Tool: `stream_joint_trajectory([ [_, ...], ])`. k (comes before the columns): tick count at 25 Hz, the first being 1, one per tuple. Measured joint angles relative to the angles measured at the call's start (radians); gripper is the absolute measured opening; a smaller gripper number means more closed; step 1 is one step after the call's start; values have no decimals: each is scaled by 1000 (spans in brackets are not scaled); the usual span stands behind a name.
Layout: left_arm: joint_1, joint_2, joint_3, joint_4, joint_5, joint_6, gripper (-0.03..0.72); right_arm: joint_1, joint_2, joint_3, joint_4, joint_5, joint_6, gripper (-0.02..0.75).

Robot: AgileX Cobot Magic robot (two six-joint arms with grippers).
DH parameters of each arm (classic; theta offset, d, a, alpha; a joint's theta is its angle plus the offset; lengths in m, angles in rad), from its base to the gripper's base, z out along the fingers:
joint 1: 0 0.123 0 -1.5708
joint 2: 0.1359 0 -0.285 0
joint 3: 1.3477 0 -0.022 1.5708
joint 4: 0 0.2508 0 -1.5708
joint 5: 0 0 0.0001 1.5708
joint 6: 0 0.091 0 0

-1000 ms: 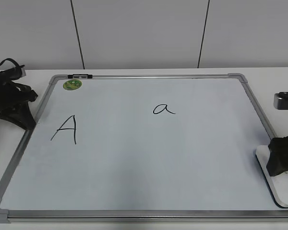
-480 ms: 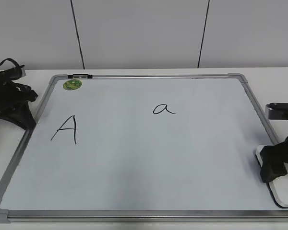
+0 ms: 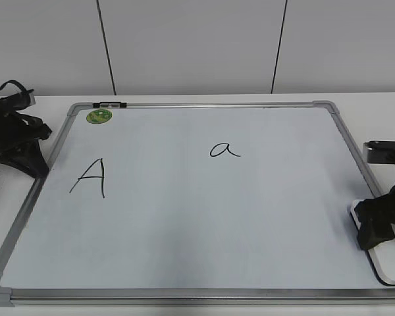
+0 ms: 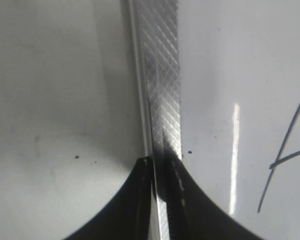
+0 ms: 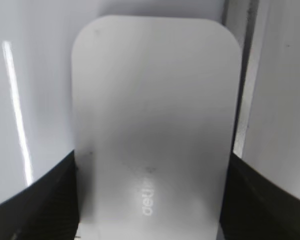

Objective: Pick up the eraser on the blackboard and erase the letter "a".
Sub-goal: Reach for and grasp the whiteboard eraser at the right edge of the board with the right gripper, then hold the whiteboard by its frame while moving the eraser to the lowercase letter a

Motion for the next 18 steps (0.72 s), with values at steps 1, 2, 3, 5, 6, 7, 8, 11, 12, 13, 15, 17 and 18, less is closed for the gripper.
stream_joint_trajectory([
  [1,0,0,0,0,0,0,43,0,2,-6,0,12,0,538],
  [2,0,0,0,0,0,0,43,0,2,-16,0,32,0,538],
  [3,0,0,0,0,0,0,43,0,2,-26,0,52,0,537],
  [5,0,0,0,0,0,0,43,0,2,-50,0,85,0,537],
  [6,0,0,0,0,0,0,43,0,-2,-60,0,101,0,537],
  [7,0,0,0,0,0,0,43,0,-9,-72,0,119,0,537],
  [8,0,0,0,0,0,0,43,0,-17,-86,0,135,0,537],
  [11,0,0,0,0,0,0,43,0,-40,-131,0,205,-2,537],
  [12,0,0,0,0,0,0,44,0,-48,-151,0,232,-2,537],
  [13,0,0,0,0,0,0,44,0,-52,-171,0,254,-2,537],
  [15,0,0,0,0,0,0,45,0,-54,-217,6,302,-2,537],
  [17,0,0,0,0,2,0,46,0,-55,-285,33,347,-9,537],
  [18,0,0,0,0,2,0,46,0,-55,-317,51,366,-23,537],
])
